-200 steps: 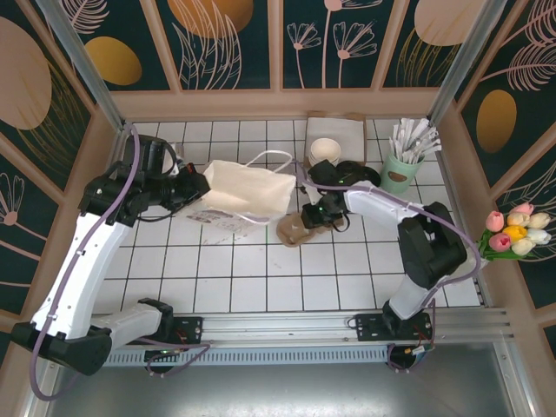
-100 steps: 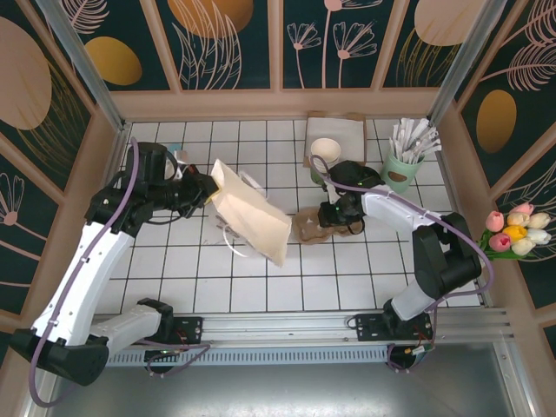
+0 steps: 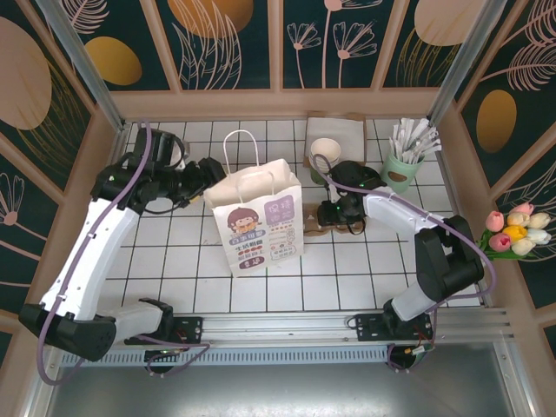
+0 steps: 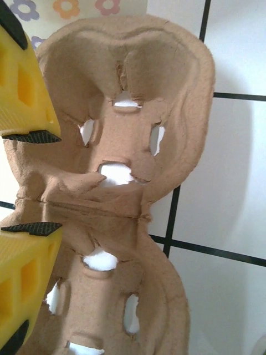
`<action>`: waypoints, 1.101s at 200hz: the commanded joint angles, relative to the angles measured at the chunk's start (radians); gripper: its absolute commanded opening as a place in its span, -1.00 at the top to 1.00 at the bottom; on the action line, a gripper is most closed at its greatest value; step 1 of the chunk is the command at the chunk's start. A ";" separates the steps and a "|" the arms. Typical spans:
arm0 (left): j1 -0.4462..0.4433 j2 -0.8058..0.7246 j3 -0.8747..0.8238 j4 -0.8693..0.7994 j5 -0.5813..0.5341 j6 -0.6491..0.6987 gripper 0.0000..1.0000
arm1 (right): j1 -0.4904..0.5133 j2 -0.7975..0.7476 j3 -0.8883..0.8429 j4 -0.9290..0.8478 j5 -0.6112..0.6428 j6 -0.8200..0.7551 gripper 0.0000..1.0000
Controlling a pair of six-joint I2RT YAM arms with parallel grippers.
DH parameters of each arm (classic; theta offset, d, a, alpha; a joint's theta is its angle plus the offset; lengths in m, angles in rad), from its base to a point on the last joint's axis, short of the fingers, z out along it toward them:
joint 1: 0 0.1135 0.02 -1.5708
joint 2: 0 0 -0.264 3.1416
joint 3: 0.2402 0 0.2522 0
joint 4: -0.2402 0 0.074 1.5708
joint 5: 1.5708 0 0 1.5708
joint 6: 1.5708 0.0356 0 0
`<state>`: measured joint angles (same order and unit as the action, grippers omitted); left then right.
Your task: Pack the takeout coffee
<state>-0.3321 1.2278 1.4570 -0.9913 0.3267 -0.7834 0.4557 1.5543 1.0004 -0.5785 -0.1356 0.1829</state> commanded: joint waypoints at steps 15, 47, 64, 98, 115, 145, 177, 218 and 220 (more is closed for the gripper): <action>0.004 -0.015 0.063 -0.009 -0.028 0.316 -0.79 | -0.005 -0.020 0.010 0.019 0.017 0.018 0.10; 0.004 -0.086 0.006 0.180 -0.045 0.529 -0.97 | -0.002 -0.019 0.008 0.014 0.017 0.009 0.04; 0.003 -0.078 -0.016 0.234 -0.053 0.649 -0.97 | -0.002 -0.021 0.011 0.012 0.025 0.014 -0.03; 0.001 0.033 -0.020 0.188 0.128 0.876 -0.97 | 0.001 -0.035 0.002 0.030 0.028 0.035 -0.16; -0.003 0.055 -0.042 0.167 0.239 0.962 -0.97 | 0.004 -0.043 -0.018 0.043 0.030 0.049 -0.20; -0.004 -0.058 -0.162 0.309 0.223 1.029 -0.97 | 0.007 -0.040 -0.029 0.050 0.043 0.058 -0.27; -0.002 -0.134 -0.177 0.353 0.117 1.033 -0.97 | 0.006 -0.036 -0.020 0.045 0.063 0.054 -0.32; -0.002 -0.157 -0.177 0.279 0.236 1.133 -0.97 | 0.007 -0.033 -0.022 0.043 0.078 0.049 -0.44; -0.002 -0.156 -0.178 0.275 0.247 1.138 -0.97 | 0.007 -0.033 -0.021 0.042 0.078 0.050 -0.50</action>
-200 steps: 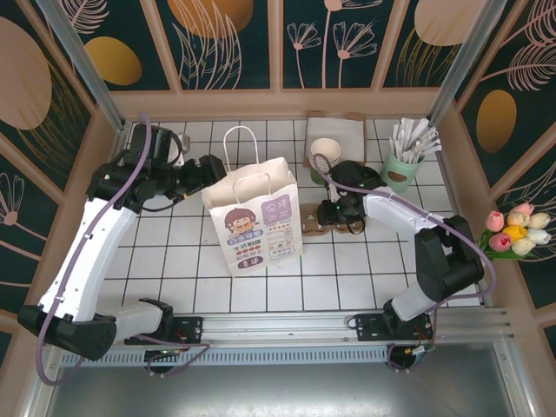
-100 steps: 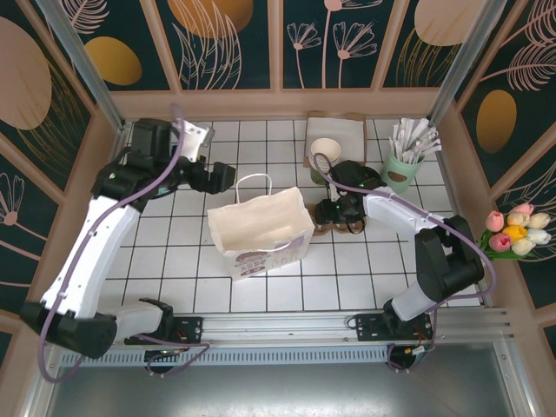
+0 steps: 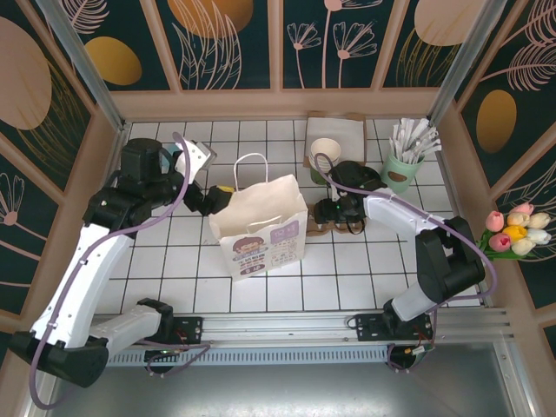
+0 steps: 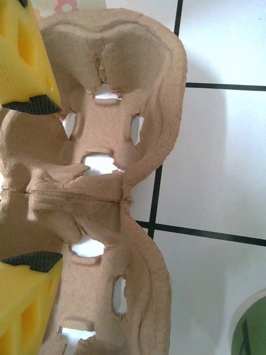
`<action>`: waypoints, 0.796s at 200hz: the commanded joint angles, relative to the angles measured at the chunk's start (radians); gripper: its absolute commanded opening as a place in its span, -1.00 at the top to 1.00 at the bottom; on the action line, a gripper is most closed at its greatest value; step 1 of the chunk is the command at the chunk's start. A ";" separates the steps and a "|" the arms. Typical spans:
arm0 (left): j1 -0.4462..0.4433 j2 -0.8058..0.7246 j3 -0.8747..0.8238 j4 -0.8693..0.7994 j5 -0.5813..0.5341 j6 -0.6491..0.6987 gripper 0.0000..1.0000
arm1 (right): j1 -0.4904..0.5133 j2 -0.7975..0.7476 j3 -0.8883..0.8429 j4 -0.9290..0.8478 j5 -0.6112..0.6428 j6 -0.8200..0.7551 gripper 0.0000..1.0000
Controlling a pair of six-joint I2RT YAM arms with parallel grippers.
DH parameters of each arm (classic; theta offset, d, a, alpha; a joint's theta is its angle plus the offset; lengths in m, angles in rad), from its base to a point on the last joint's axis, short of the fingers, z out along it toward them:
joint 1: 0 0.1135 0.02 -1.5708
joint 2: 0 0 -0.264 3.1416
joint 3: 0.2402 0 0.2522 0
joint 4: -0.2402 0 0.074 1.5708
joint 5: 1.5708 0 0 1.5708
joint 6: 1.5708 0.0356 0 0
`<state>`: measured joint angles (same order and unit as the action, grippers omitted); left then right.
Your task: Pack the takeout coffee
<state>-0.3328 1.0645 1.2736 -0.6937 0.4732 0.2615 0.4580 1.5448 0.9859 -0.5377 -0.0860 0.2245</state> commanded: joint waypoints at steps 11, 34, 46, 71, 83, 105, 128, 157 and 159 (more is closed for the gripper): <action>-0.002 0.016 -0.006 -0.037 0.137 0.117 -0.97 | 0.004 -0.025 -0.006 0.002 0.035 0.014 -0.97; -0.003 0.068 -0.018 -0.016 0.141 0.139 -0.97 | 0.004 -0.034 -0.006 0.014 0.045 0.034 -0.98; -0.003 0.105 -0.009 -0.015 0.163 0.162 -0.97 | 0.004 -0.036 -0.009 0.017 0.060 0.051 -0.98; -0.005 0.151 -0.003 0.007 0.218 0.177 -0.97 | 0.006 -0.031 -0.027 0.027 0.087 0.102 -0.98; -0.008 0.154 -0.021 0.032 0.228 0.168 -0.90 | 0.008 -0.022 -0.032 0.028 0.097 0.124 -0.98; -0.020 0.158 -0.054 0.049 0.223 0.160 -0.71 | 0.022 0.012 -0.021 0.021 0.123 0.151 -0.96; -0.037 0.153 -0.079 0.075 0.225 0.147 -0.38 | 0.030 0.034 -0.017 0.024 0.119 0.177 -0.81; -0.040 0.133 -0.123 0.157 0.188 0.087 0.18 | 0.037 0.042 -0.033 0.039 0.105 0.188 -0.58; -0.041 0.131 -0.128 0.162 0.185 0.082 0.21 | 0.036 0.042 -0.034 0.040 0.106 0.188 -0.57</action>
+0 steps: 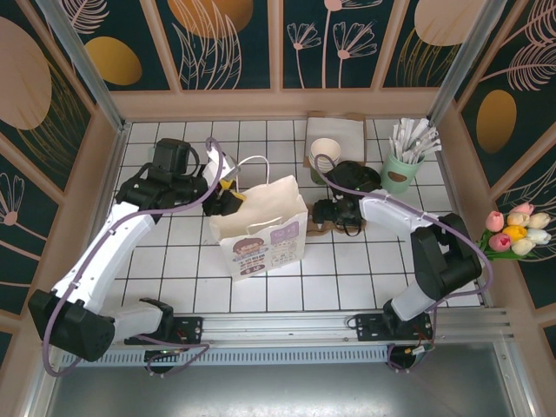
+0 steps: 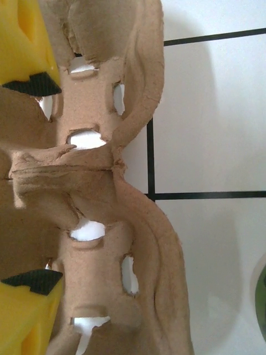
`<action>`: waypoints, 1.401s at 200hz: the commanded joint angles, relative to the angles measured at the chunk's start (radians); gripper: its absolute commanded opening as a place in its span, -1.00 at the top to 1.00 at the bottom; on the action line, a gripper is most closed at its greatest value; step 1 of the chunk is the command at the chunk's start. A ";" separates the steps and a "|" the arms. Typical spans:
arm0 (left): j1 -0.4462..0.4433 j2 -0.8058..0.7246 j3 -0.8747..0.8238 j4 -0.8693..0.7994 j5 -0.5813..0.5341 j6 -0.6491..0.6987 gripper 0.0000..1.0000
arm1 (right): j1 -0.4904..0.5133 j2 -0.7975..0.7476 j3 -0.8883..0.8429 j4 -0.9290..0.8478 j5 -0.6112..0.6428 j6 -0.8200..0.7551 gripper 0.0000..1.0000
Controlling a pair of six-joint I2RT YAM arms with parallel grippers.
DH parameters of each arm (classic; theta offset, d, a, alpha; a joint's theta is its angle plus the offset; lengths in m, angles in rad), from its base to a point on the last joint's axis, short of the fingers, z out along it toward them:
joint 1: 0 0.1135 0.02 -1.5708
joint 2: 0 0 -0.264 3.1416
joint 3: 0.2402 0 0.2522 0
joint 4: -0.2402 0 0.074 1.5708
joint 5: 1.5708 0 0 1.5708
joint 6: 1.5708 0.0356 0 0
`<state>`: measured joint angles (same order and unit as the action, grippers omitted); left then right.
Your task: Pack the takeout coffee
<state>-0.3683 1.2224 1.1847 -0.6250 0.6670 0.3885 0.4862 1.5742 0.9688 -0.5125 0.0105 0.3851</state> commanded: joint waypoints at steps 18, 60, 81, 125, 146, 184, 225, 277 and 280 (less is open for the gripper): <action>-0.006 -0.057 -0.083 0.161 -0.015 -0.116 0.45 | 0.014 0.021 -0.018 0.017 0.009 0.028 -0.51; -0.006 -0.145 -0.173 0.259 -0.054 -0.231 1.00 | 0.026 0.065 0.012 0.009 0.013 0.023 -0.31; -0.007 -0.145 -0.164 0.242 -0.081 -0.254 1.00 | 0.028 0.092 0.019 0.007 0.027 0.026 -0.19; -0.006 -0.095 -0.118 0.201 -0.097 -0.316 1.00 | 0.031 0.124 0.027 0.031 0.072 0.022 0.28; -0.006 -0.079 -0.108 0.188 -0.078 -0.326 1.00 | 0.031 0.089 0.016 0.030 0.102 0.021 0.46; -0.006 -0.104 -0.126 0.194 -0.052 -0.316 1.00 | 0.025 -0.043 -0.015 -0.043 0.142 0.034 0.65; -0.005 -0.109 -0.121 0.160 -0.053 -0.282 1.00 | -0.026 -0.261 -0.019 -0.175 0.131 0.014 0.68; -0.006 -0.075 -0.102 0.180 -0.029 -0.288 1.00 | -0.118 -0.368 0.285 -0.312 0.033 -0.074 0.67; -0.006 -0.070 -0.098 0.179 -0.020 -0.288 1.00 | -0.117 -0.365 0.306 -0.314 0.013 -0.082 0.67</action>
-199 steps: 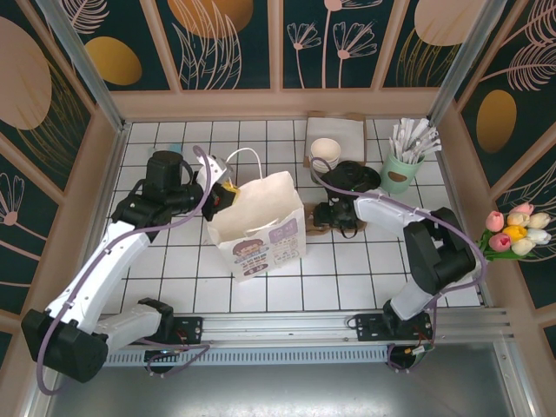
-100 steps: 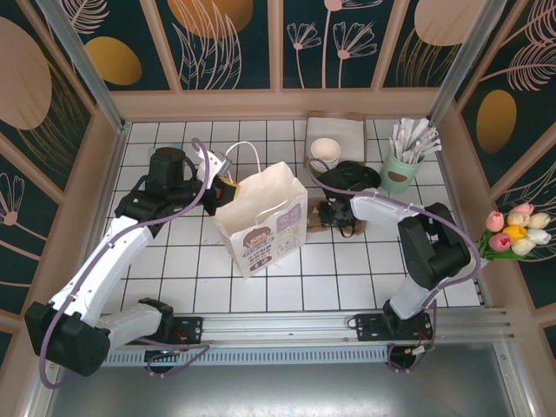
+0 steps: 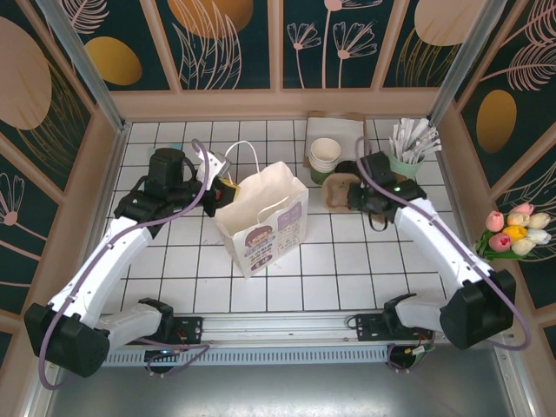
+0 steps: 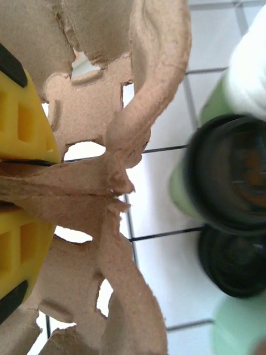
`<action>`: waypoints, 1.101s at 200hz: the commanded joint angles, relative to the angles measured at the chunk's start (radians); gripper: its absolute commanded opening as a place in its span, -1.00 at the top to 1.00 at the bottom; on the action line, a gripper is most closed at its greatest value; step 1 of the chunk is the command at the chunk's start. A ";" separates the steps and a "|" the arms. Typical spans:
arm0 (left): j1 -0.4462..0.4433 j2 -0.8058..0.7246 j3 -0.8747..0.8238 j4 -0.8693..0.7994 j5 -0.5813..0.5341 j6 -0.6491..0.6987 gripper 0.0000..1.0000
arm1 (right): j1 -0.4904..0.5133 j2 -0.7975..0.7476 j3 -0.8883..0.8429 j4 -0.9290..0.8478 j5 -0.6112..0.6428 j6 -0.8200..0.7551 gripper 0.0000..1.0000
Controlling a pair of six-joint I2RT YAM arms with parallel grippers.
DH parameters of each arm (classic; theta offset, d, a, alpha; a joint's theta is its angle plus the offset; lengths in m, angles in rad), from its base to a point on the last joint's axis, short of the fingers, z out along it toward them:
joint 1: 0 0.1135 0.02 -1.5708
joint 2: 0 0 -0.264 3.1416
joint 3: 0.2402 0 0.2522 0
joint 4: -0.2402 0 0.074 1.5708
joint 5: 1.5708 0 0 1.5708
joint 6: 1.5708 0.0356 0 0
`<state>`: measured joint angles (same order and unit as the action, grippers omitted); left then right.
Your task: Pack the takeout coffee
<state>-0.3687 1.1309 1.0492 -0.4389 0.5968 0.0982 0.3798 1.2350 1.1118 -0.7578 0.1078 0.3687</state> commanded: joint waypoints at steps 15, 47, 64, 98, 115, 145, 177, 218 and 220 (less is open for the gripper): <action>-0.005 0.045 0.052 -0.011 0.083 0.010 1.00 | 0.001 -0.003 0.274 -0.058 -0.199 -0.093 0.67; -0.006 0.080 0.061 0.008 0.132 0.031 1.00 | 0.055 0.074 0.447 -0.013 -0.383 -0.128 0.67; -0.006 0.092 0.067 0.020 0.143 0.035 1.00 | 0.101 0.105 0.505 0.023 -0.484 -0.154 0.67; -0.006 0.118 0.090 0.027 0.169 0.038 1.00 | 0.162 0.159 0.586 0.068 -0.653 -0.187 0.67; -0.006 0.132 0.102 0.022 0.175 0.039 1.00 | 0.198 0.182 0.607 0.085 -0.726 -0.177 0.67; -0.006 0.148 0.109 0.024 0.183 0.036 1.00 | 0.211 0.187 0.547 0.175 -0.884 -0.105 0.66; -0.006 0.153 0.113 0.036 0.169 0.039 1.00 | 0.234 0.195 0.493 0.180 -0.940 -0.083 0.65; -0.006 0.148 0.127 0.045 0.136 0.034 1.00 | 0.237 0.209 0.400 0.133 -0.933 -0.056 0.64; -0.006 0.148 0.127 0.045 0.134 0.034 1.00 | 0.236 0.209 0.396 0.131 -0.934 -0.056 0.64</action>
<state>-0.3687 1.2747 1.1431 -0.4328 0.7403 0.1192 0.6117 1.4288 1.5497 -0.6132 -0.7822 0.2871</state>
